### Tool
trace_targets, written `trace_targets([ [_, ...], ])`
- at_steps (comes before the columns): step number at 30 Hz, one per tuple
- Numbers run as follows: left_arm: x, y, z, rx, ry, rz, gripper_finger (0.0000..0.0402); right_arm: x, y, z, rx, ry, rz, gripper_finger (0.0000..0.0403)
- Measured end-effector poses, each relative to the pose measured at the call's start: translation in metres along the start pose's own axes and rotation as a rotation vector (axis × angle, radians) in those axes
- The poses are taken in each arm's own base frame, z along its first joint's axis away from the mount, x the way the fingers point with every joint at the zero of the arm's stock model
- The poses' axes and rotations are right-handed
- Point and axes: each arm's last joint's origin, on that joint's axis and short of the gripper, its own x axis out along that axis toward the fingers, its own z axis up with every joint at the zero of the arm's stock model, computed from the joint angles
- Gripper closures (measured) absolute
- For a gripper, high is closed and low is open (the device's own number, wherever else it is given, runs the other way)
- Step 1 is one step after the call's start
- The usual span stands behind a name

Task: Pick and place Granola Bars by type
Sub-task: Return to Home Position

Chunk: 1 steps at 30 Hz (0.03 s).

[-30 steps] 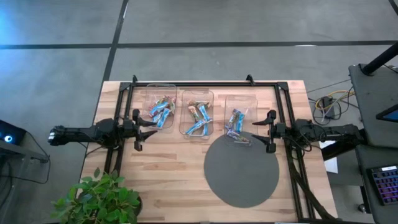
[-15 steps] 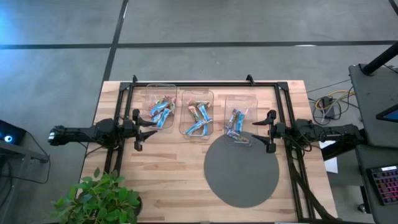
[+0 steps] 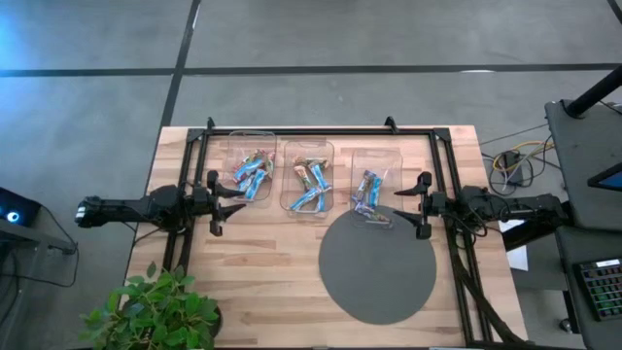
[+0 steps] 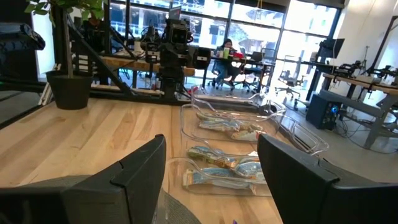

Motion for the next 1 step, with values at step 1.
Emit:
trace_targets([
  [1, 0.0000, 0.0000, 0.0000, 0.000, 0.000, 0.000, 0.0255, 0.0000, 0.0000, 0.0000, 0.000, 0.000, 0.000, 0.0158],
])
